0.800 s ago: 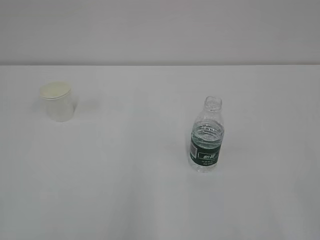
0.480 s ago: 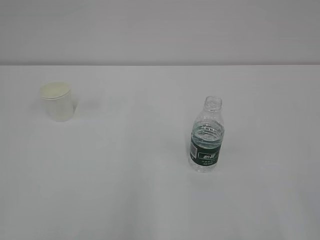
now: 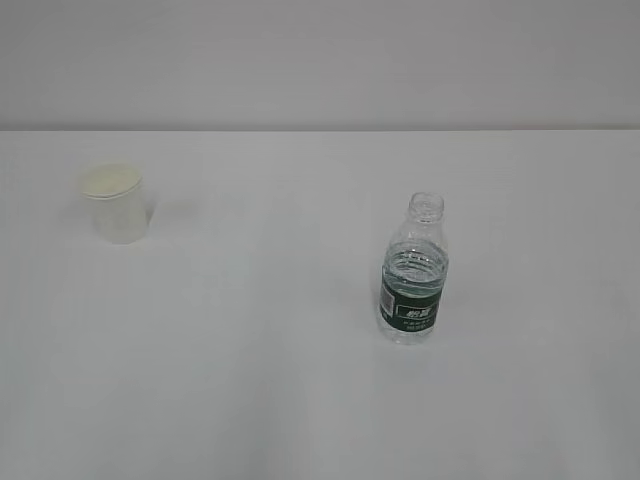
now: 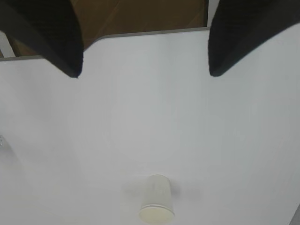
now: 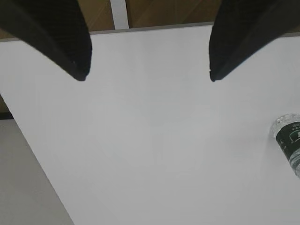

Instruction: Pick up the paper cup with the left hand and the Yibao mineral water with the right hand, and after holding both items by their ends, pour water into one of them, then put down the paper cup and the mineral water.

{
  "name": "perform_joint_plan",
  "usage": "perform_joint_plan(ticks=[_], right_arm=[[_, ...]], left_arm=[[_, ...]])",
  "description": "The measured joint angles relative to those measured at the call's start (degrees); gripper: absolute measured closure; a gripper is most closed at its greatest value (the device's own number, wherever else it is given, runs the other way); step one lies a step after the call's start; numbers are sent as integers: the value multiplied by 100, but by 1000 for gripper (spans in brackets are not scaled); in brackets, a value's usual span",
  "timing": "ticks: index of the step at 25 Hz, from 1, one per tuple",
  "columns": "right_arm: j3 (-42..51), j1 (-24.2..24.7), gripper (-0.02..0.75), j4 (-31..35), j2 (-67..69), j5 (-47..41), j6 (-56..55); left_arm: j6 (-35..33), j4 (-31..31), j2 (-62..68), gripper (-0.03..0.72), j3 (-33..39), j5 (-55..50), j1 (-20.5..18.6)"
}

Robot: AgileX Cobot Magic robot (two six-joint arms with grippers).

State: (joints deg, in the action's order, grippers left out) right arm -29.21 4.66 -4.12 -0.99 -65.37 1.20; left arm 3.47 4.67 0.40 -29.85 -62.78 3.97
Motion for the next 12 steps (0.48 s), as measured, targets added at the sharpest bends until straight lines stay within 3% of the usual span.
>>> perform_joint_plan(ticks=[12], right_arm=[[0, 0, 146, 0, 0, 0, 0]], left_arm=[[0, 0, 0, 95, 0, 0, 0]])
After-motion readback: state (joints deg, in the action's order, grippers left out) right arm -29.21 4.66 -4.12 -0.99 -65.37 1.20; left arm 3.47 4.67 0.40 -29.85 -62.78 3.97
